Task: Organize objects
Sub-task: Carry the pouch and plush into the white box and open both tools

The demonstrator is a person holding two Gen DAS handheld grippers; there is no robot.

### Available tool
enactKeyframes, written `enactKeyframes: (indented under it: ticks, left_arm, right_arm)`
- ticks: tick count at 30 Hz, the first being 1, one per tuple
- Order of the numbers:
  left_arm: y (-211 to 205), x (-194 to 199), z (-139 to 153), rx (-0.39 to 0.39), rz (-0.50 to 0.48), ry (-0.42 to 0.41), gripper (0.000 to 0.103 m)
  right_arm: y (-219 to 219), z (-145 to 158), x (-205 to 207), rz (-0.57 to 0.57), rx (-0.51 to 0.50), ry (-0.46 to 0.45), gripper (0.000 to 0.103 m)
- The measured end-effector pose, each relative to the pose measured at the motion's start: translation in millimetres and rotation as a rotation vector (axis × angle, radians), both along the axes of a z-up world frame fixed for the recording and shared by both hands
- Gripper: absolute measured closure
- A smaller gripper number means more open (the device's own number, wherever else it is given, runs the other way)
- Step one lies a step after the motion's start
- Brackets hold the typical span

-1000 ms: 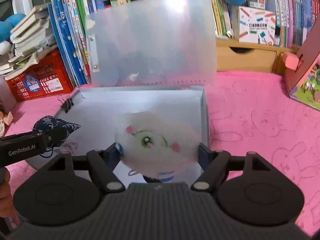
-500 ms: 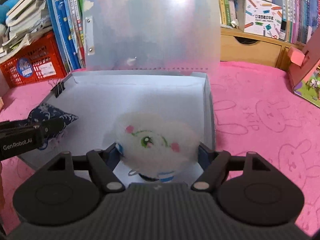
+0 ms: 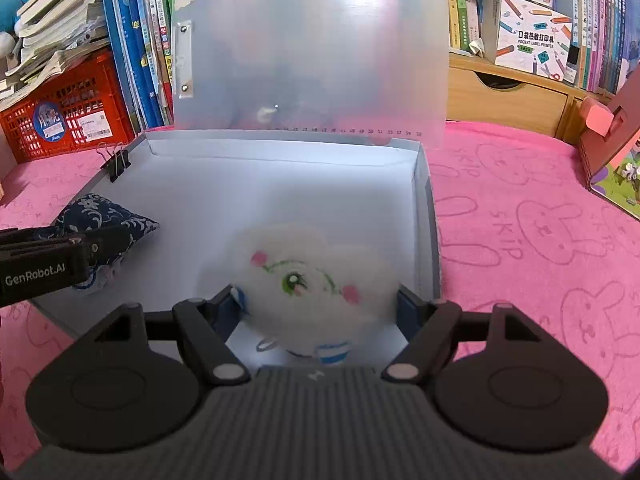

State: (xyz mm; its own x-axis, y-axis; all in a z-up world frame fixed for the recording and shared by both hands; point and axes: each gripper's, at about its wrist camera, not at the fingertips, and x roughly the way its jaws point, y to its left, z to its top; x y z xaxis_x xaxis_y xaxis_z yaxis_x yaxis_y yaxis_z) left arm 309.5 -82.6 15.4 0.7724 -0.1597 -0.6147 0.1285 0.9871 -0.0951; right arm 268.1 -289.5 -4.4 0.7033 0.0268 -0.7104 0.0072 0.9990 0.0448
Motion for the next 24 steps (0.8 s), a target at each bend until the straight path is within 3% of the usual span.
enactKeyframes:
  ticks: [19, 24]
  left_arm:
    - [-5.4, 0.7, -7.4, 0.034, -0.017, 0.018, 0.049]
    - [-6.9, -1.0, -6.5, 0.042, -0.024, 0.015, 0.049]
  right_arm:
    - [3.6, -4.0, -1.5, 0.012, -0.027, 0.003, 0.026]
    - [3.6, -4.0, -1.4, 0.014, -0.021, 0.003, 0.019]
